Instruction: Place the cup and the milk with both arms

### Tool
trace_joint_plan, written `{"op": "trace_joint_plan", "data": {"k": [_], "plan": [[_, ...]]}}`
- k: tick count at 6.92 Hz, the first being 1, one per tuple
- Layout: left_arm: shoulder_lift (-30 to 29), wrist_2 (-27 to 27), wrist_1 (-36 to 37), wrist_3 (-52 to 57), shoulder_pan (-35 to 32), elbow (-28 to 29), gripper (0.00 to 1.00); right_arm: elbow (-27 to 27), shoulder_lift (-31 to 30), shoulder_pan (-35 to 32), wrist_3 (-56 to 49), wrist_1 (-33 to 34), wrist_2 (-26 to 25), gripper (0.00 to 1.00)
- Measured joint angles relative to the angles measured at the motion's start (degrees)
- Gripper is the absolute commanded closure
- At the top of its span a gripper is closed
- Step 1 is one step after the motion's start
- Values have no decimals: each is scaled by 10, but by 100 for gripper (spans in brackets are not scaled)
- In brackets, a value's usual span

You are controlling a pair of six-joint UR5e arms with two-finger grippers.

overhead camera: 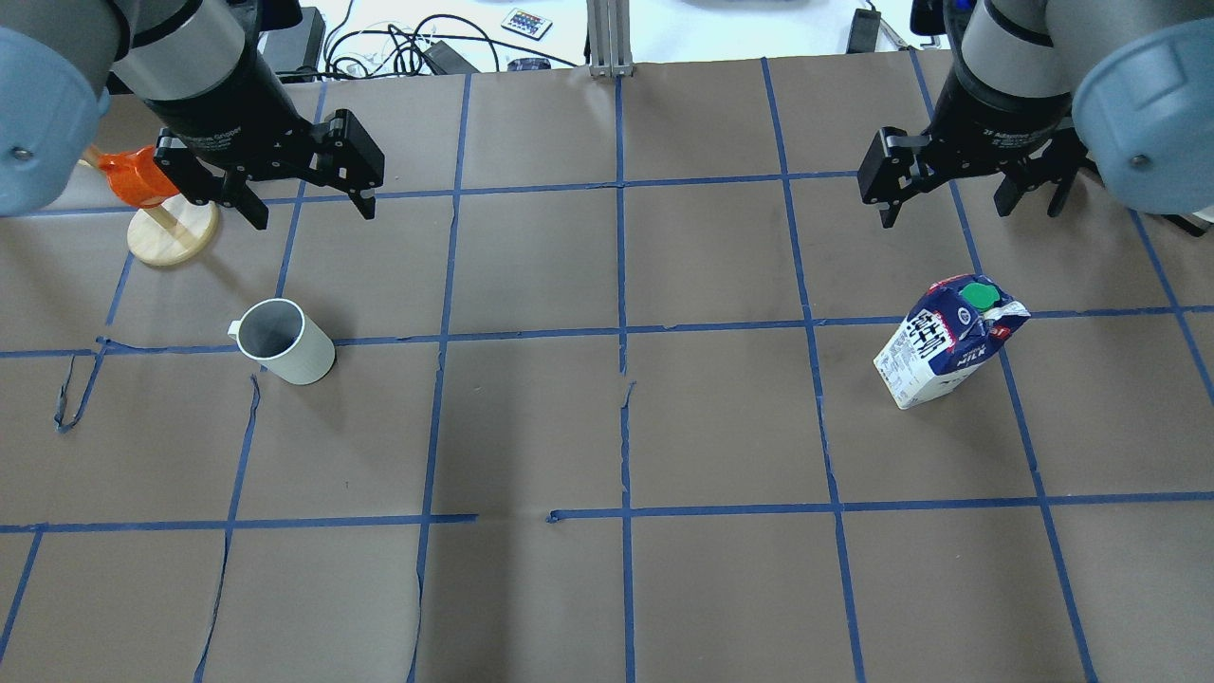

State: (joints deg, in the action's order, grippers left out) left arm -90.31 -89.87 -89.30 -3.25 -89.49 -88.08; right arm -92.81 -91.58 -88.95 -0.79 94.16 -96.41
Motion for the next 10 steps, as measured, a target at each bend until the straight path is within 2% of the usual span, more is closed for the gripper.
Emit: {"op": "trace_joint_plan", "data": {"k": [4,7,9,10], "plan": [[-1,-1,1,1,1,-3,0,0,0,0,4,-4,-2,0],[-14,1,8,49,38,-17,0,0,2,0,4,14,-44,0],[-36,-1,37,102,80,-59,0,2,6,0,-2,17,-50,0],[-48,-2,88,120,100,-94,0,2,8,1,-16,18,-50,0]]}}
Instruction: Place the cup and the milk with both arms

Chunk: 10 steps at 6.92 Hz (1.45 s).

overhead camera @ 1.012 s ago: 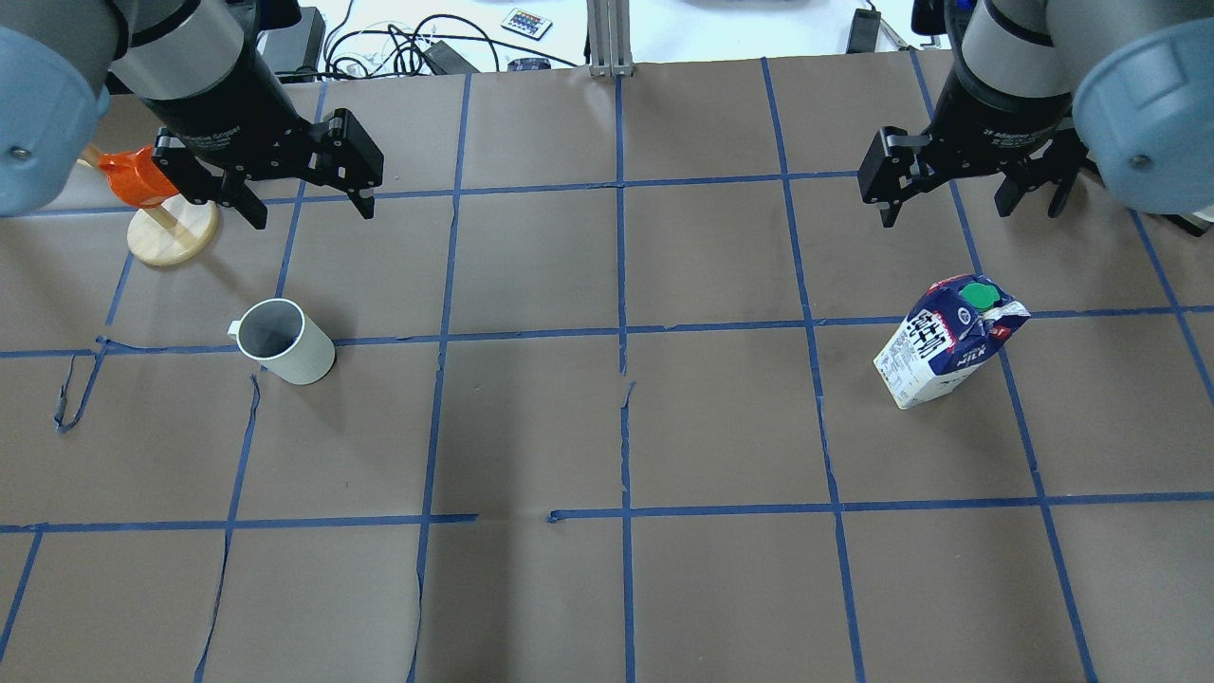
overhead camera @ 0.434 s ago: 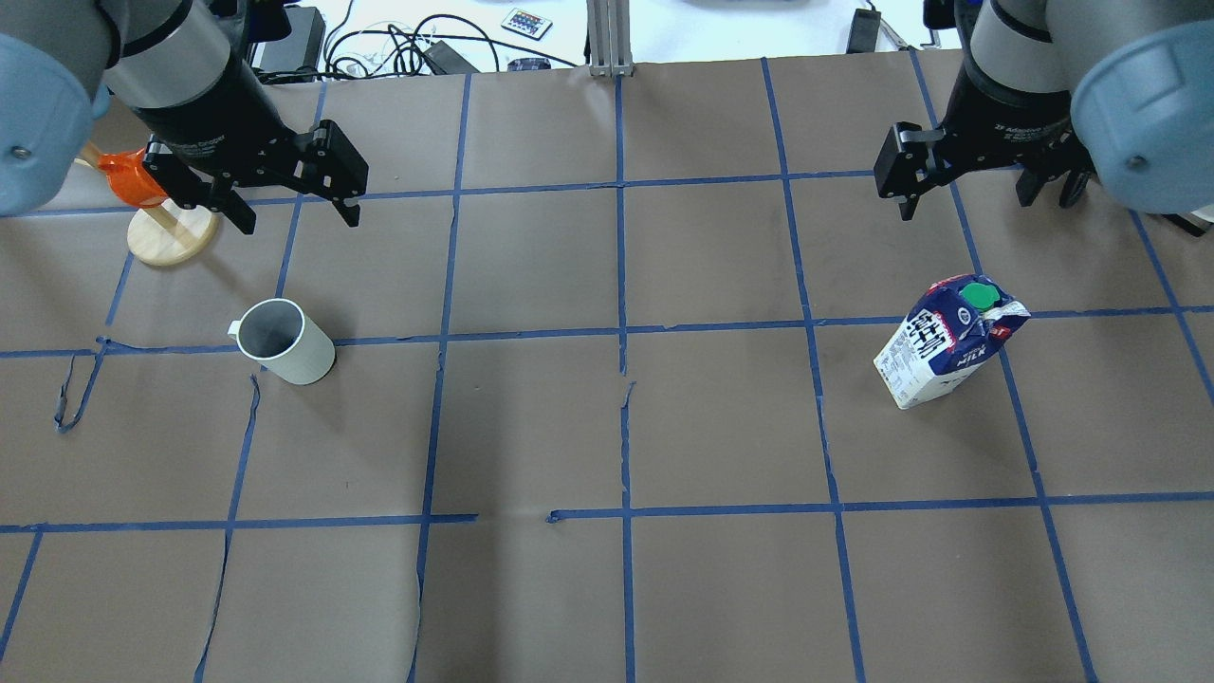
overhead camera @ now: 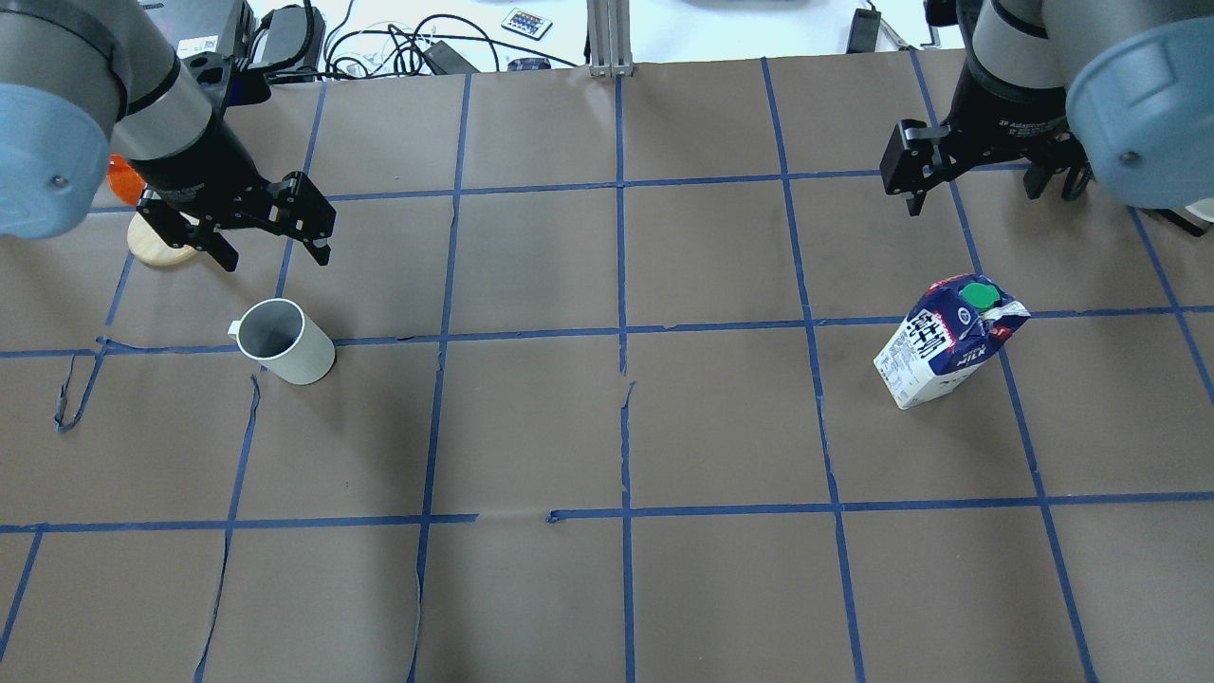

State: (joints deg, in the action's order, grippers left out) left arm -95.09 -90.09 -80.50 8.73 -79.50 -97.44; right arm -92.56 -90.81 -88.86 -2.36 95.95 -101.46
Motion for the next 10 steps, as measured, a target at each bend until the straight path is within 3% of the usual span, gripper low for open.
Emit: {"op": "trace_joint_plan", "data": {"k": [2,4,5,6,7,8,9,10], "plan": [[-31,-1,108,38,26,-59,0,-4,12,5,-33,1,-2,0],[-69,-1,166,57,31,-77,1,-9,24,28,-55,0,0,0],[-82,-1,170,58,31,-80,12,-14,31,52,-62,2,4,0],[-91,-2,162,58,31,-86,32,-18,42,76,-68,9,12,0],[-97,-3,152,59,31,-91,78,-25,52,95,-81,21,31,0],[-102,-6,148,60,31,-94,93,-37,57,104,-99,34,57,0],[-107,-18,147,61,31,-95,100,-58,59,108,-107,56,78,0],[-111,-34,147,62,31,-95,100,-84,59,113,-111,73,87,0]]}}
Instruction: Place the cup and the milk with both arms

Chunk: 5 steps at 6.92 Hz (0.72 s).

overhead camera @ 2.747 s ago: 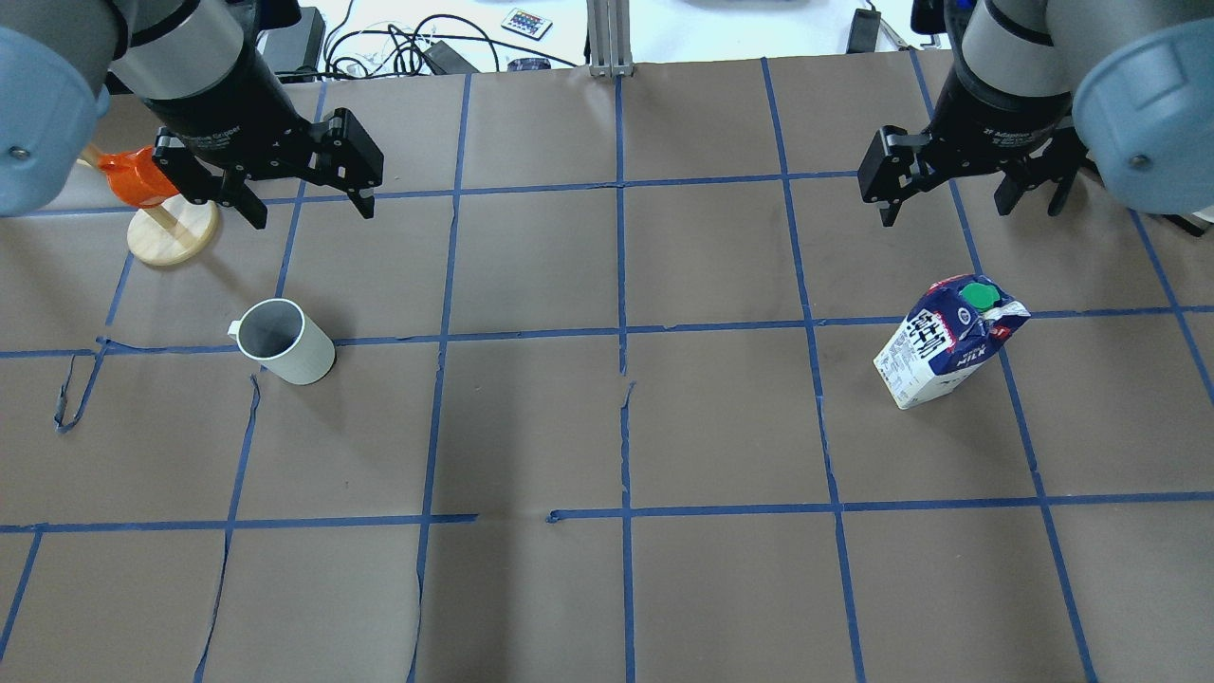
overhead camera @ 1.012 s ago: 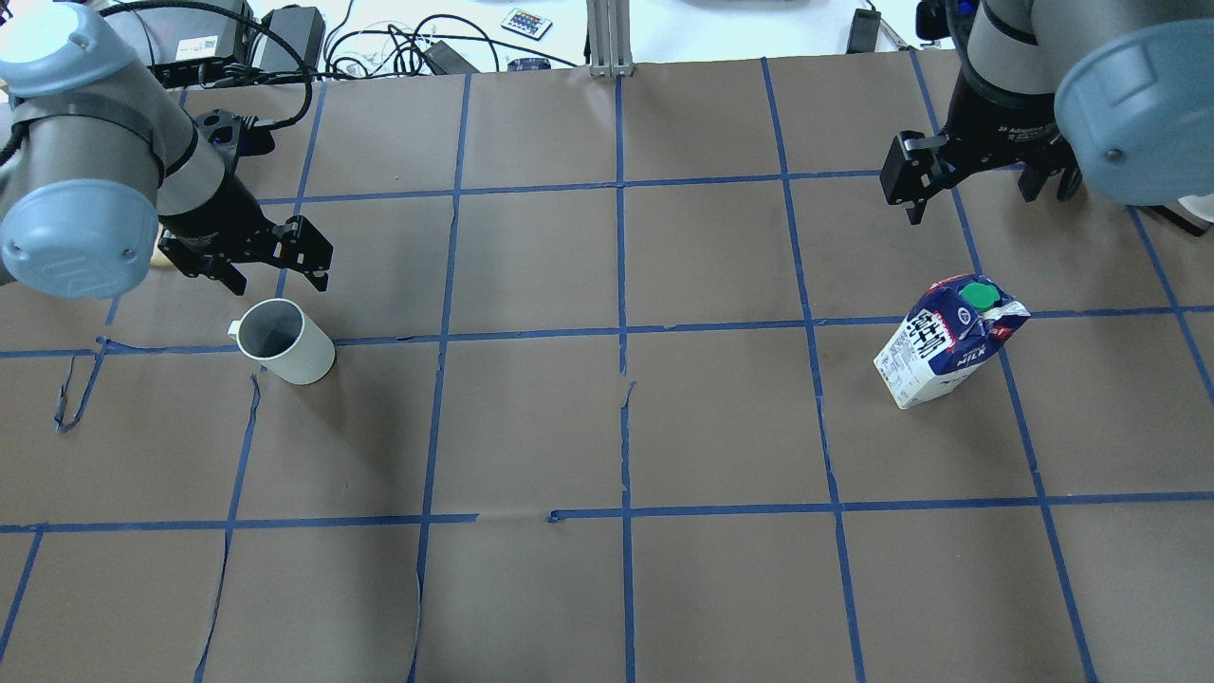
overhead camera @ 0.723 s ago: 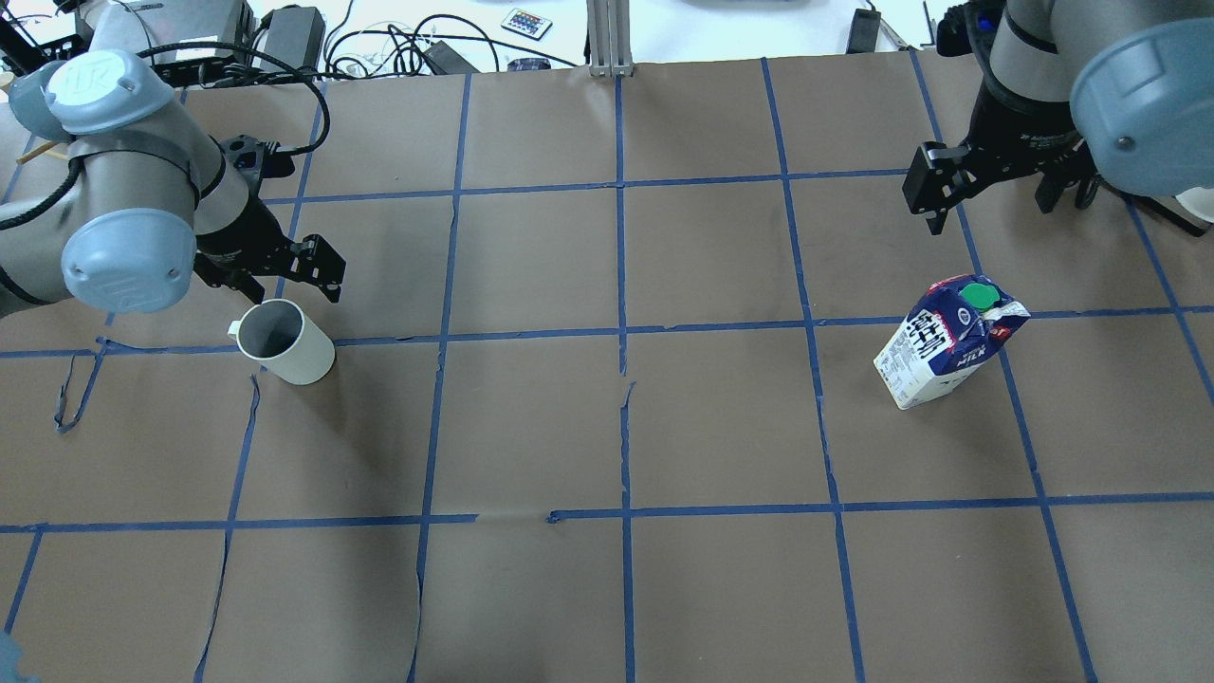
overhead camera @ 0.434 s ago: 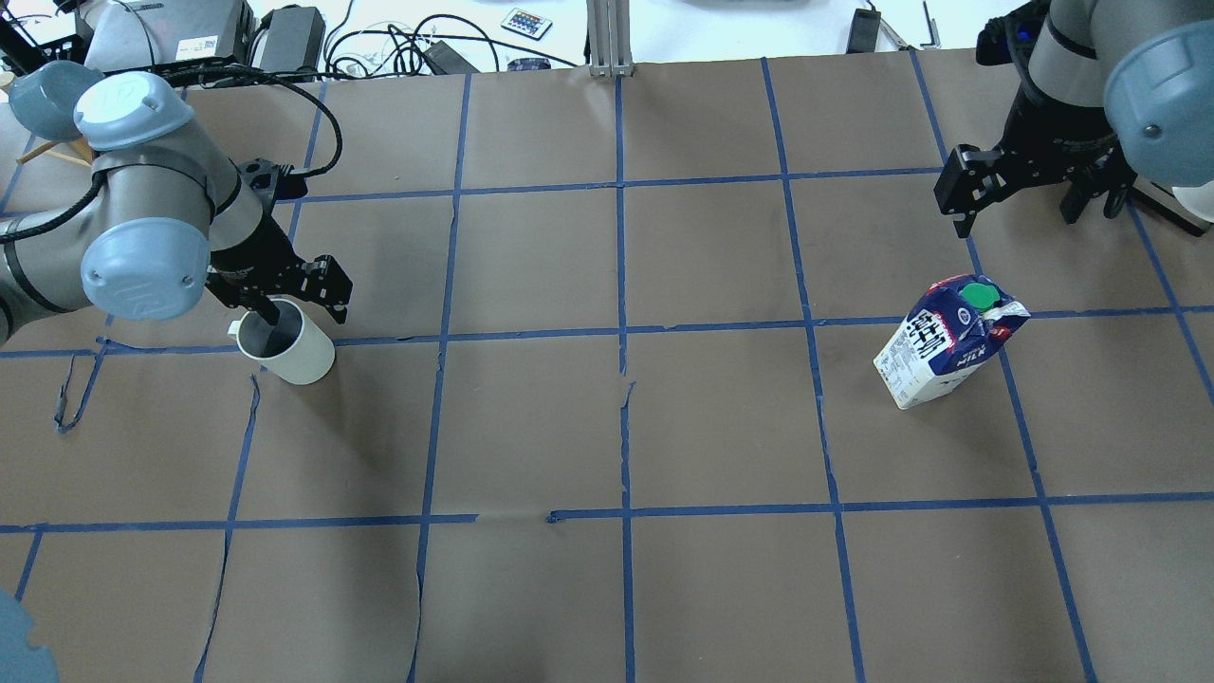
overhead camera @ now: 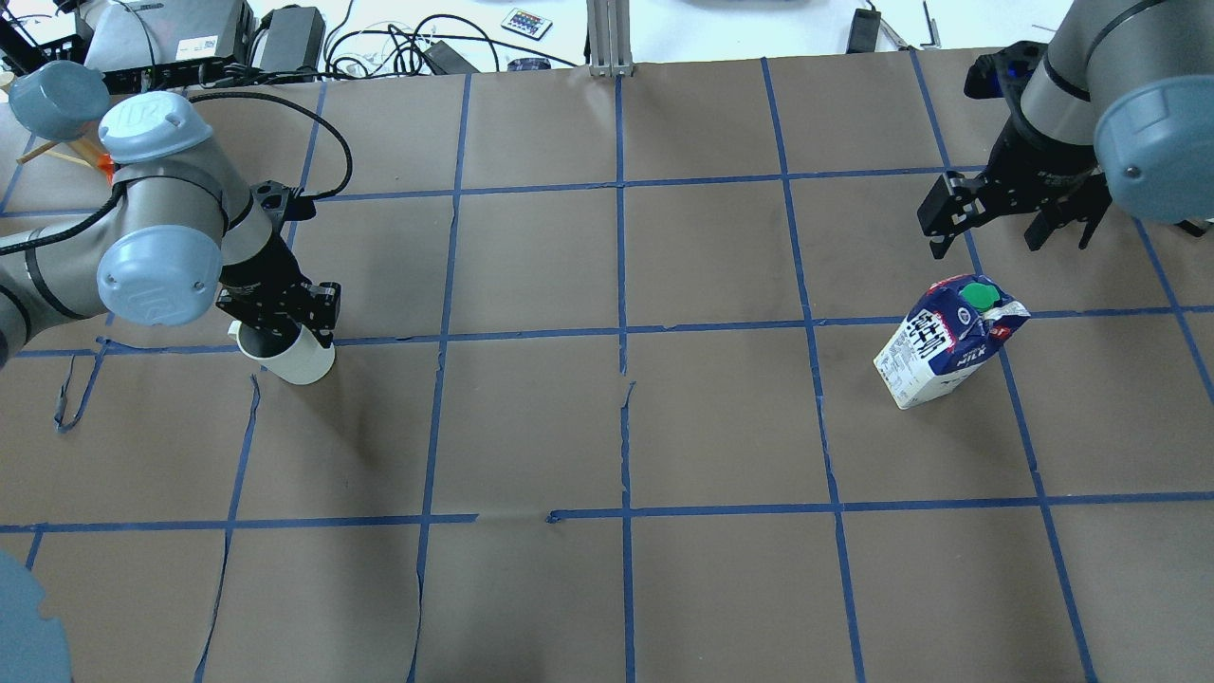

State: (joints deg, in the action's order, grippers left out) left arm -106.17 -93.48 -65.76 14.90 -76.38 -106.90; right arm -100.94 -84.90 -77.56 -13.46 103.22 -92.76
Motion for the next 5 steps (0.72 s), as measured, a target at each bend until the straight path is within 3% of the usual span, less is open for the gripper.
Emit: {"op": "trace_joint_plan", "data": {"k": [3,5], "plan": [[-3,-13,2,-1,0,3,100,-51,-3,17,-9,14,5,0],[0,-12,-6,-20,-16,20,100,-57,-10,18,-10,8,4,37]]}}
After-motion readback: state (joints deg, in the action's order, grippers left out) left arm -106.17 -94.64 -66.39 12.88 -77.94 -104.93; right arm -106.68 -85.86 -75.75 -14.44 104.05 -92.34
